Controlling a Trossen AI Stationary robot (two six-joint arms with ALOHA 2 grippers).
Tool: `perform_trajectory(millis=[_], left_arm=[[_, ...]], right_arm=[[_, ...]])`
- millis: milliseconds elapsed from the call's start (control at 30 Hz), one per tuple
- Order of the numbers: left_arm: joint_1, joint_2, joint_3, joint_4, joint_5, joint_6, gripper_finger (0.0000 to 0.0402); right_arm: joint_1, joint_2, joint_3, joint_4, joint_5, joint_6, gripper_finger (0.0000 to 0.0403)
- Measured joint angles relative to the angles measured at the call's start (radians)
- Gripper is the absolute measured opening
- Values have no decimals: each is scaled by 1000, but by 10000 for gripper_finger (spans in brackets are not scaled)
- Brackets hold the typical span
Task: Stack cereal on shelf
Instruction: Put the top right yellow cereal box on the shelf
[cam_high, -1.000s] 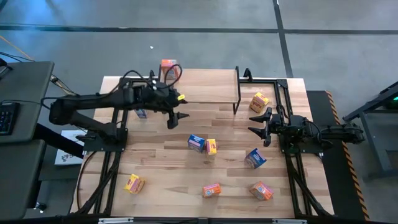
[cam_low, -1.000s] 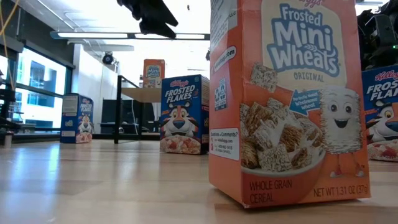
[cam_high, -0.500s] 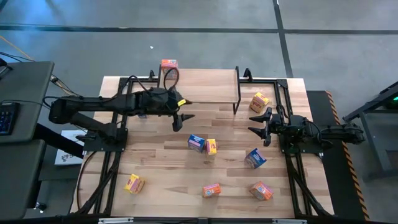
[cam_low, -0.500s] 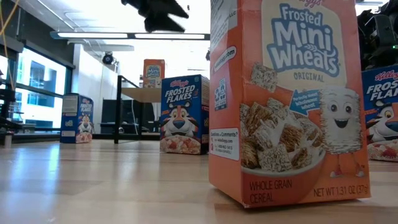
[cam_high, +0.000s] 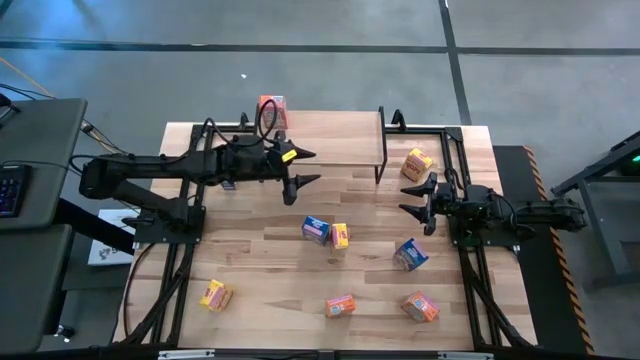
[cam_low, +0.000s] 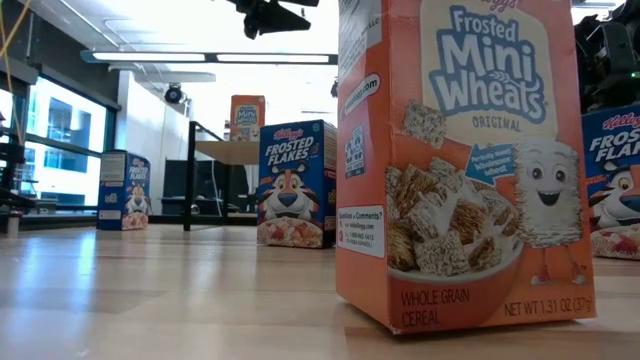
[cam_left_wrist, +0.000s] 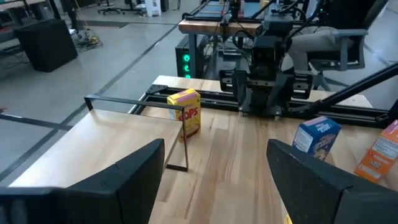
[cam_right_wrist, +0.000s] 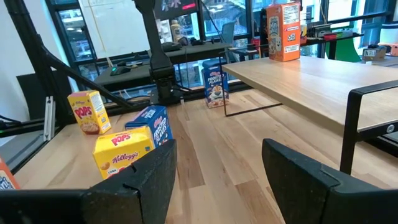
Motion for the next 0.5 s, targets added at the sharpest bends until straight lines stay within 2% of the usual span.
perform_trajectory(millis=[500], left_arm=[[19,0,0,1,-64,-28,273]], right_arm=[[0,0,0,-3,-19,41,229]])
